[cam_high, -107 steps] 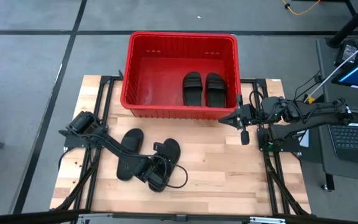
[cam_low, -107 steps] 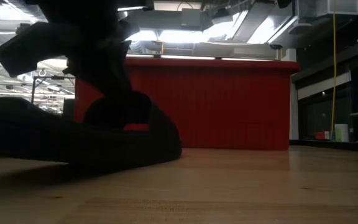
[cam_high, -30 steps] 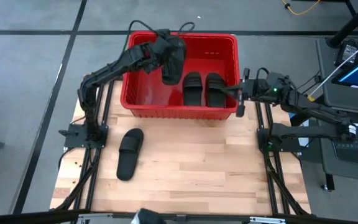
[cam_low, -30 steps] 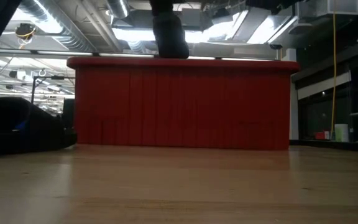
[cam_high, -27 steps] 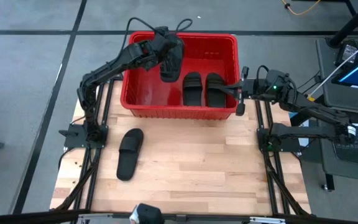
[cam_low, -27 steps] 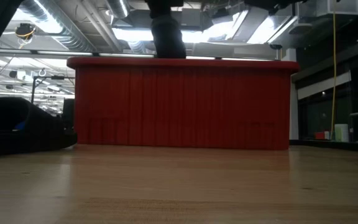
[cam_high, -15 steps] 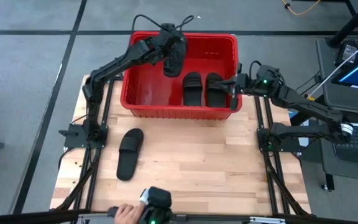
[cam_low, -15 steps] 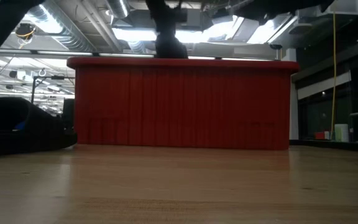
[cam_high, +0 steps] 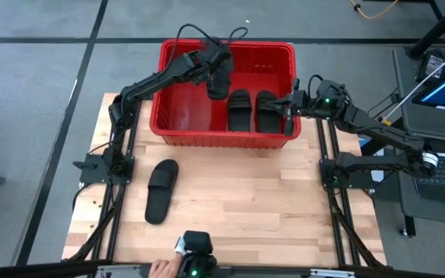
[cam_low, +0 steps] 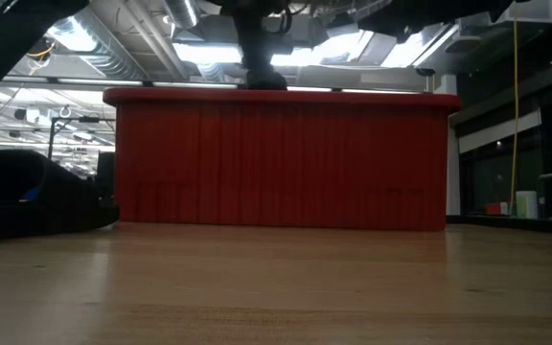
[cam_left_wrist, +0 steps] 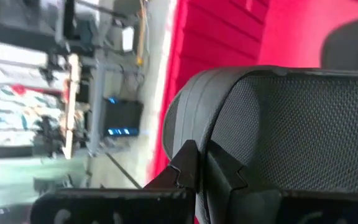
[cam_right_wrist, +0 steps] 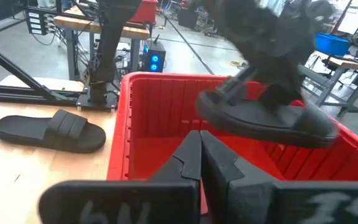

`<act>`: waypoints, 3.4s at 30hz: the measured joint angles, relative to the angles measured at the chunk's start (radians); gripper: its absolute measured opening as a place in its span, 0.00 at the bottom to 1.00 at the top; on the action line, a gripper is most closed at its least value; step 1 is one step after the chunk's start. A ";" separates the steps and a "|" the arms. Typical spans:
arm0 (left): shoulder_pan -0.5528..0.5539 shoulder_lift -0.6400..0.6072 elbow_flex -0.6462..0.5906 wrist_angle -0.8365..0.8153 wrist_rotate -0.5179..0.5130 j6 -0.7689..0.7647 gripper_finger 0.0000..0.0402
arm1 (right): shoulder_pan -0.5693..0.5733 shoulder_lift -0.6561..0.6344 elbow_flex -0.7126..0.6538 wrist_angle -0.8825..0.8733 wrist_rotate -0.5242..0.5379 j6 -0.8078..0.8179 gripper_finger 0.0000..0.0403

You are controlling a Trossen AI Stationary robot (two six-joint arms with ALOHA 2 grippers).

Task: Pick and place slides into bin
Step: Put the right black slide into the red bin

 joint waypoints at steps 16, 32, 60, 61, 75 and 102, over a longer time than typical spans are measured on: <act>-0.053 -0.229 -0.452 0.277 0.016 -0.062 0.01 | -0.038 0.000 0.000 -0.001 -0.019 -0.027 0.01; -0.046 -0.308 -0.854 0.719 -0.025 0.064 0.01 | -0.047 0.000 0.000 0.080 -0.024 0.026 0.01; -0.021 -0.153 -0.853 0.768 0.004 0.000 0.01 | -0.047 0.000 0.000 0.079 -0.023 0.029 0.01; -0.019 -0.153 -0.853 0.765 0.002 -0.010 0.01 | -0.047 0.000 0.000 0.079 -0.023 0.029 0.01; -0.012 -0.152 -0.933 0.831 0.009 -0.030 0.01 | -0.047 0.000 0.000 0.078 -0.023 0.029 0.01; -0.007 -0.080 -0.933 0.926 0.074 0.043 0.01 | -0.048 0.000 0.000 0.078 -0.021 0.031 0.01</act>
